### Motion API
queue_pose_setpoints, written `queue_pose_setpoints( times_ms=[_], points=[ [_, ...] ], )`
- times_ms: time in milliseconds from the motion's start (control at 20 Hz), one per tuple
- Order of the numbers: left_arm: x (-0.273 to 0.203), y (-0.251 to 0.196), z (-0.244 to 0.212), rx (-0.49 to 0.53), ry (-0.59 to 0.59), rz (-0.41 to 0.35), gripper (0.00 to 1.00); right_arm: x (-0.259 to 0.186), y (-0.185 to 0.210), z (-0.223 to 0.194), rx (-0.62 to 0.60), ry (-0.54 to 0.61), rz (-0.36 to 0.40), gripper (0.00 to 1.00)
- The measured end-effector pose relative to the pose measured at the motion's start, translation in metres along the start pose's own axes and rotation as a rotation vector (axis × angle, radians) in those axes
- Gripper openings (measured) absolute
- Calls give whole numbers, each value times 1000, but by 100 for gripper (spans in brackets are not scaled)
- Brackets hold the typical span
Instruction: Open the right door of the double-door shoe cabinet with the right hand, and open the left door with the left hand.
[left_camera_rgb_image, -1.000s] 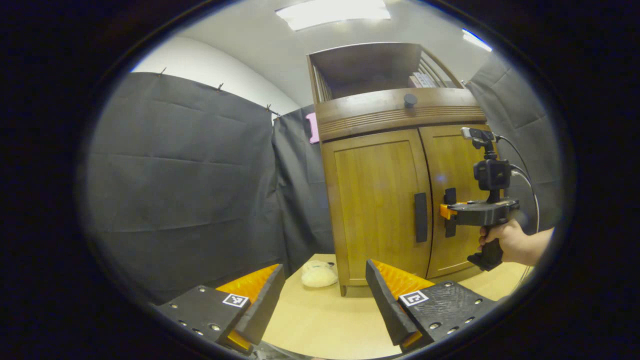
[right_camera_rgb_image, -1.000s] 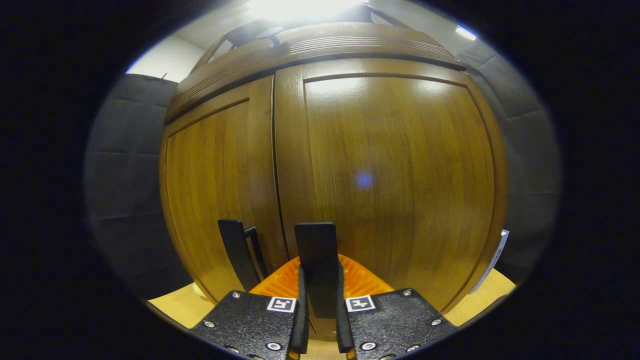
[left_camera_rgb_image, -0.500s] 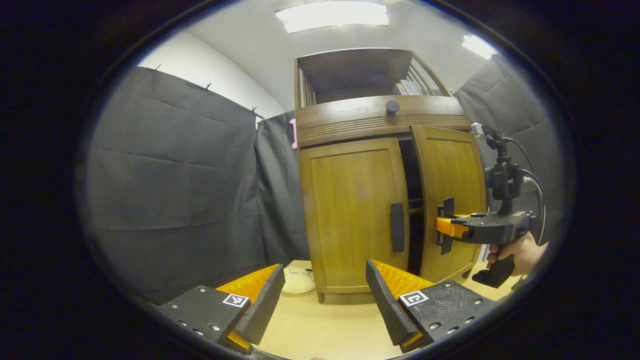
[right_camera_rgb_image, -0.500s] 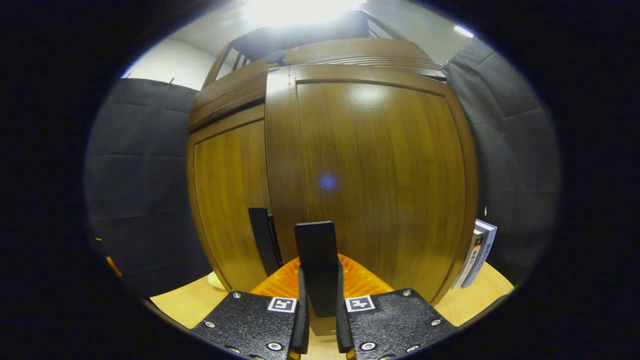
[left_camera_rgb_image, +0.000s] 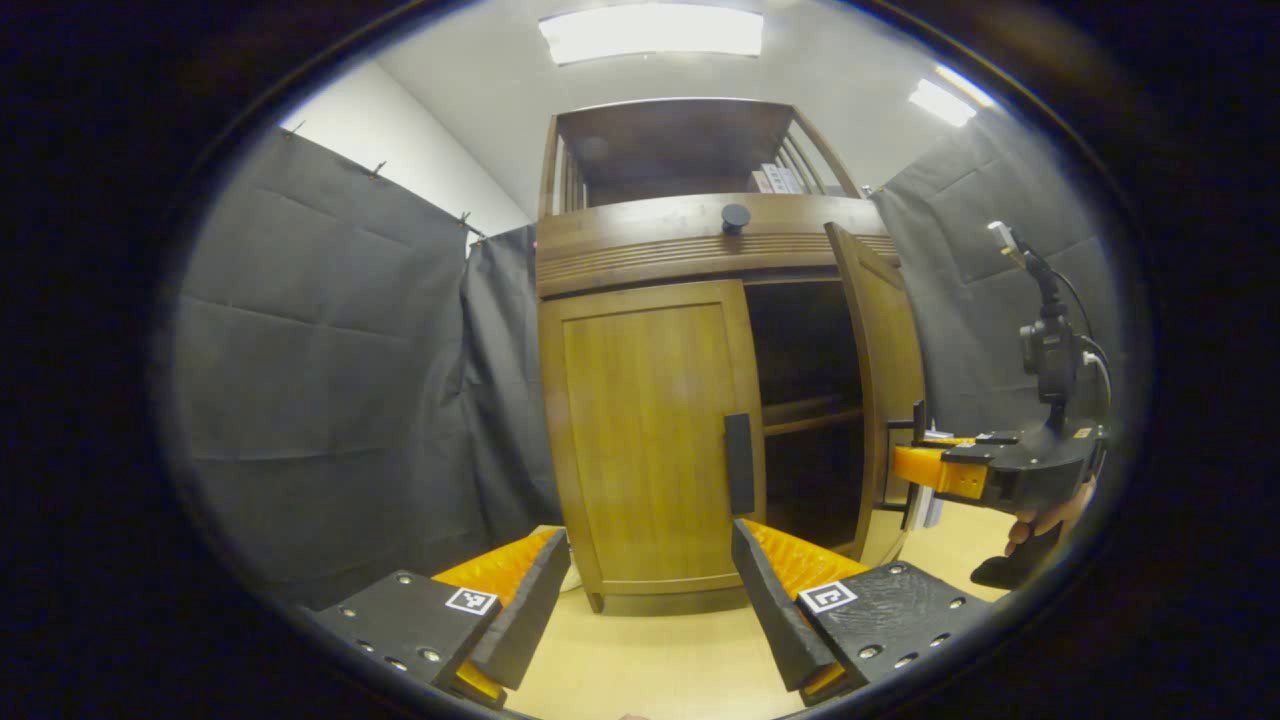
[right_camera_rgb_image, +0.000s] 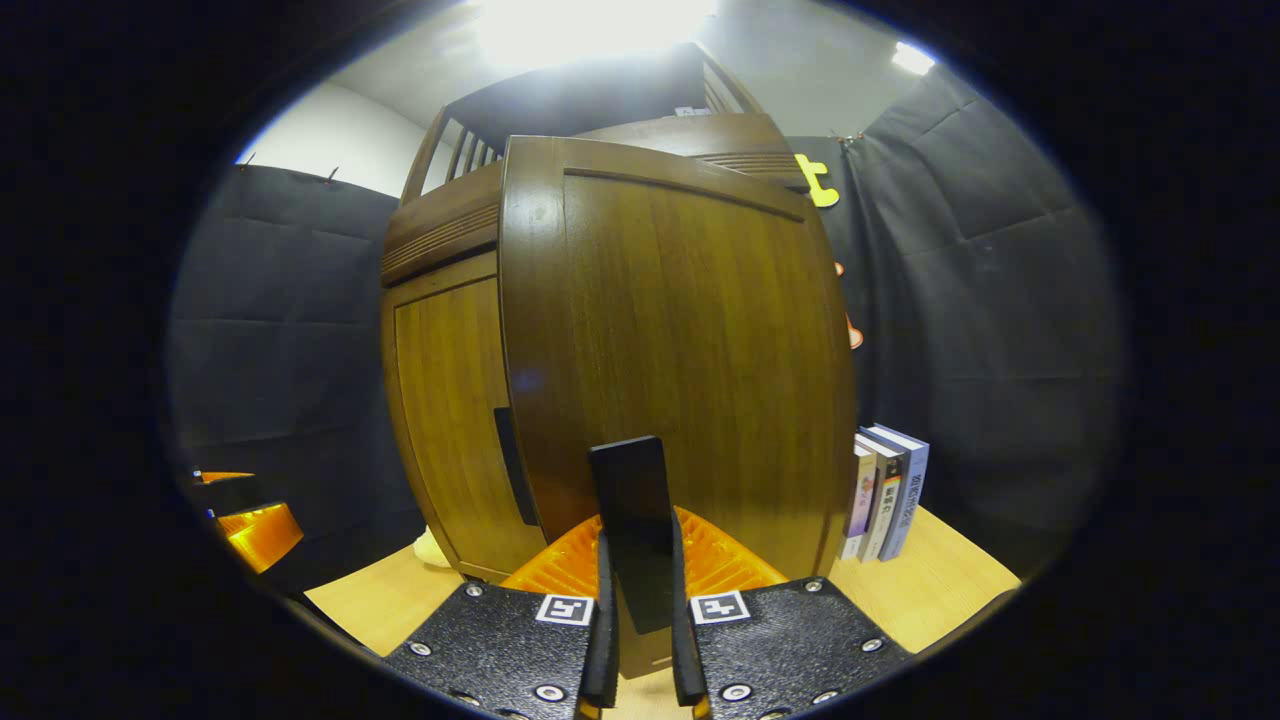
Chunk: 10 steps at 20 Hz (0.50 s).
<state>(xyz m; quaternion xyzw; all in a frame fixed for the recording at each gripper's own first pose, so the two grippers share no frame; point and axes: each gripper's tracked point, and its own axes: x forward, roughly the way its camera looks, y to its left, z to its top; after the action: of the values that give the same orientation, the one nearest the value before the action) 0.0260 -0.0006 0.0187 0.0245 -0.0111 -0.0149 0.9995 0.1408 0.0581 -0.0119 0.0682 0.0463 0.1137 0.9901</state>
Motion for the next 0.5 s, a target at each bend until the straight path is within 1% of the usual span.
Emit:
queue_pose_setpoints(
  times_ms=[100,150,500],
  points=[
    [3,-6,0,2,-1,-38,99,-13,-11,1,5,-10,-24,23],
    [3,-9,2,0,-1,-60,99,-21,-17,2,5,-15,-39,19],
    [5,-36,2,-27,-7,-170,99,-56,-59,9,-5,-18,-147,20]
  ],
)
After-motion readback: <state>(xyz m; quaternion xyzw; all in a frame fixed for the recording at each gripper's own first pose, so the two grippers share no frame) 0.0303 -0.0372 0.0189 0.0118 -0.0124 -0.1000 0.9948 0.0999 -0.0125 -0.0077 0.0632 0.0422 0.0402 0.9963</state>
